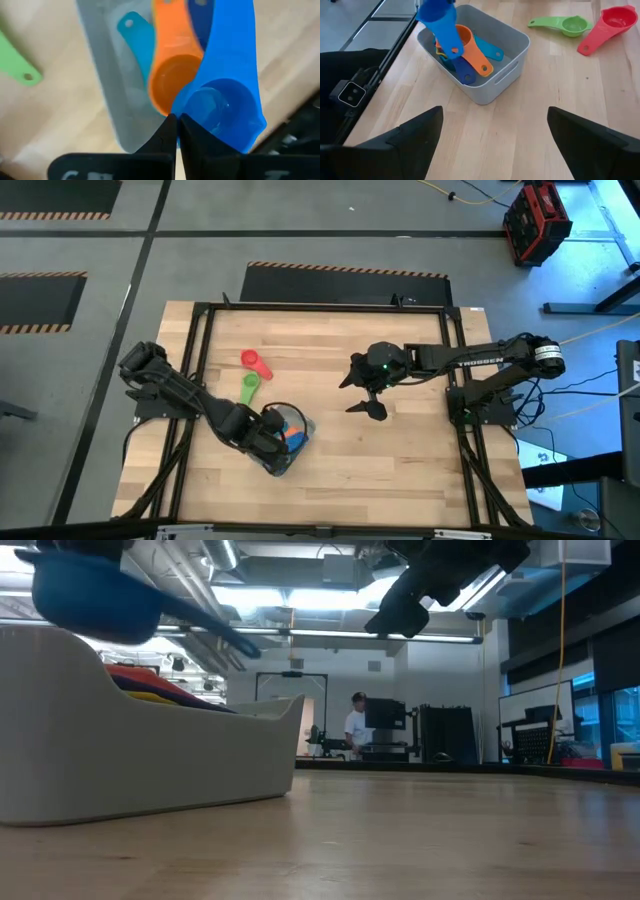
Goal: Nest measuring cups in basket
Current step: Stack the blue measuring cup into the orange measuring cup in the grey bin
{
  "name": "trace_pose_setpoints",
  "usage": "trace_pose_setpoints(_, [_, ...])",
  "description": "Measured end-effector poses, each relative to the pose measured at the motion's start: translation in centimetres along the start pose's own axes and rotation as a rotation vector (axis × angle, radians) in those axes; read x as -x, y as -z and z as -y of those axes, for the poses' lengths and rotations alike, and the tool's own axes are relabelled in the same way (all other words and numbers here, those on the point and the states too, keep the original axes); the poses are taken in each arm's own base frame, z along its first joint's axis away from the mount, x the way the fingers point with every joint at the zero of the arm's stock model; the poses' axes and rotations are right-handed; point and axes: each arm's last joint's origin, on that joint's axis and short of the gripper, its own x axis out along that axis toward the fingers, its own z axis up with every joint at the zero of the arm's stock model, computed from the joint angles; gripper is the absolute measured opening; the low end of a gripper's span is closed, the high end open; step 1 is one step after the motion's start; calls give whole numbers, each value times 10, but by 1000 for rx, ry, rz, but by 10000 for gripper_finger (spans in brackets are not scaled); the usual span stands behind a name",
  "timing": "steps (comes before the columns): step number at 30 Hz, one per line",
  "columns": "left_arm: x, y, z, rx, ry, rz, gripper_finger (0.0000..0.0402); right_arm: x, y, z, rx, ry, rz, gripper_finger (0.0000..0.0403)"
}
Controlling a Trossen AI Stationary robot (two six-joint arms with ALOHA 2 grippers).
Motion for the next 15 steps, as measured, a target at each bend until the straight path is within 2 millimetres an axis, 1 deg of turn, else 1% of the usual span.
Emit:
trace_pose_setpoints(4, [-9, -1, 2, -1, -42, 21, 1, 0, 0, 0, 0, 0, -1, 362])
trace_pose_setpoints(8, [-11, -4, 1, 7, -55, 42, 1, 0, 0, 0, -2, 0, -1, 362])
trace_pose_setpoints(11, [-14, -7, -1, 33, -67, 59, 2, 0, 0, 0, -3, 0, -2, 362])
trace_pose_setpoints(15, [-20, -7, -5, 46, -86, 38, 5, 0, 0, 0, -3, 0, -2, 362])
